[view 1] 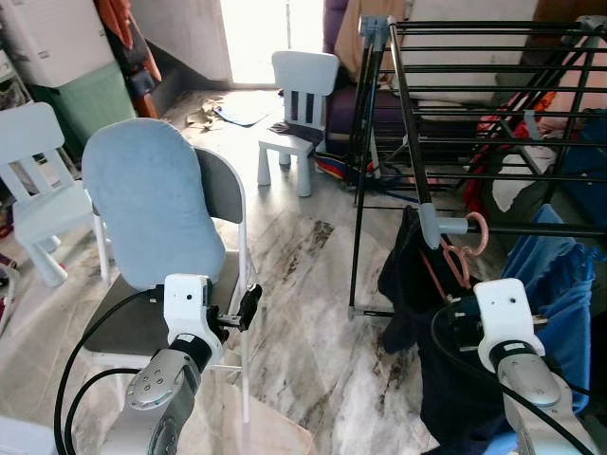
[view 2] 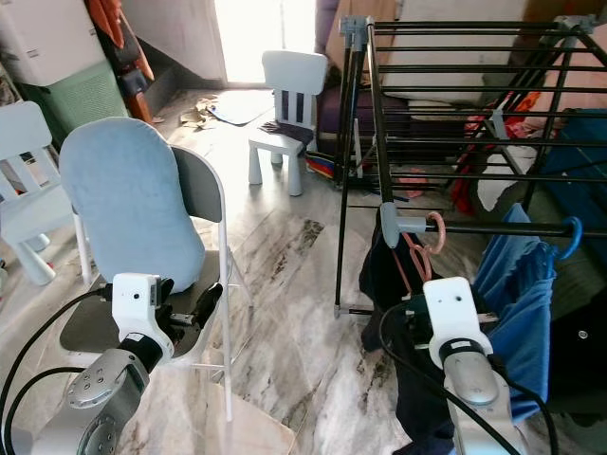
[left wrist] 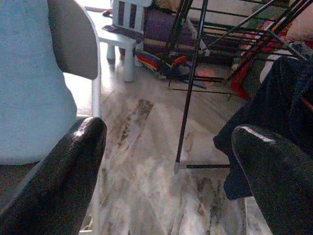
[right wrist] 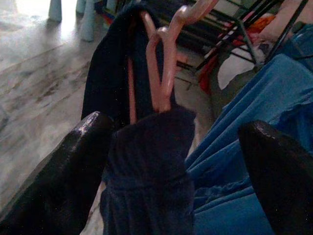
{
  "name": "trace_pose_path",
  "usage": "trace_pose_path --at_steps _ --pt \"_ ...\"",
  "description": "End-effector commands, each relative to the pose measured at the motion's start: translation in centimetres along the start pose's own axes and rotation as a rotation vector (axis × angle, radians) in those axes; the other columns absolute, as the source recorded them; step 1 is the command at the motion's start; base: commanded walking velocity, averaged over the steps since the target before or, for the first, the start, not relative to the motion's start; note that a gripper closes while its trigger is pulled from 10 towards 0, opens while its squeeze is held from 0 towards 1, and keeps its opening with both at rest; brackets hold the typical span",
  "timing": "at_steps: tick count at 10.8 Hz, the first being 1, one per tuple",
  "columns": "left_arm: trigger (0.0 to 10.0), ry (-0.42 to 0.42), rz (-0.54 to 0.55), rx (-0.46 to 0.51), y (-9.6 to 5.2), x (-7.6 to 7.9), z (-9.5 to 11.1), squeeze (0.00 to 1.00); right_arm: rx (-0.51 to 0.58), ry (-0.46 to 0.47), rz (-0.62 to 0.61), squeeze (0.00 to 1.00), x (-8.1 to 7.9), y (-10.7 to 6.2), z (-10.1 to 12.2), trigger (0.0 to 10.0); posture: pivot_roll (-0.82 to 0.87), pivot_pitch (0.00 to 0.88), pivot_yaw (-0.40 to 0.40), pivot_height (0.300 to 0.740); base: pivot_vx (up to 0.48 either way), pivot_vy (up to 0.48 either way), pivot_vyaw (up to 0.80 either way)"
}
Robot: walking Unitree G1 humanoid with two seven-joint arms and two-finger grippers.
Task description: Hang hanger
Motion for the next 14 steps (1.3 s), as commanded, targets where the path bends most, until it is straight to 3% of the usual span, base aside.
trace_pose_path --at_steps 1,4,8,14 --pt "10.0 0.007 -0.004 -0.025 0.1 -0.2 -0.2 0.00 -0.028 -0.006 0.027 0.00 -0.4 0.2 -0.6 10.0 -0.24 0.000 0.048 0.740 0.000 0.000 0.00" --pt "10.0 0.016 -0.014 -0.072 0.0 -0.2 -0.8 0.00 -0.048 -0.011 0.031 0.00 0.4 1.2 -1.1 10.0 -0.24 0.000 0.045 0.740 0.000 0.000 0.00" --pt "10.0 0.042 0.001 -0.079 0.0 -0.5 -0.9 0.00 -0.103 -0.021 0.100 0.00 -0.6 1.4 -2.4 10.0 -0.23 0.000 0.042 0.740 0.000 0.000 0.00" --pt "10.0 0.052 -0.006 -0.088 0.0 -0.4 -1.0 0.00 -0.149 -0.002 0.123 0.00 -0.5 2.1 -3.7 10.0 -0.23 0.000 0.043 0.740 0.000 0.000 0.00"
Point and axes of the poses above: a point about 5 cm out from each wrist's last joint towards the gripper, its own y axis pointing out of the wrist towards the gripper, its own z axis along the axis of the wrist's last joint, x = y × z, the point moved 2 cm from there along y, pointing out of the wrist towards the gripper, and after that the axes turned 15 degrees about -y, right-handed, at the moved point
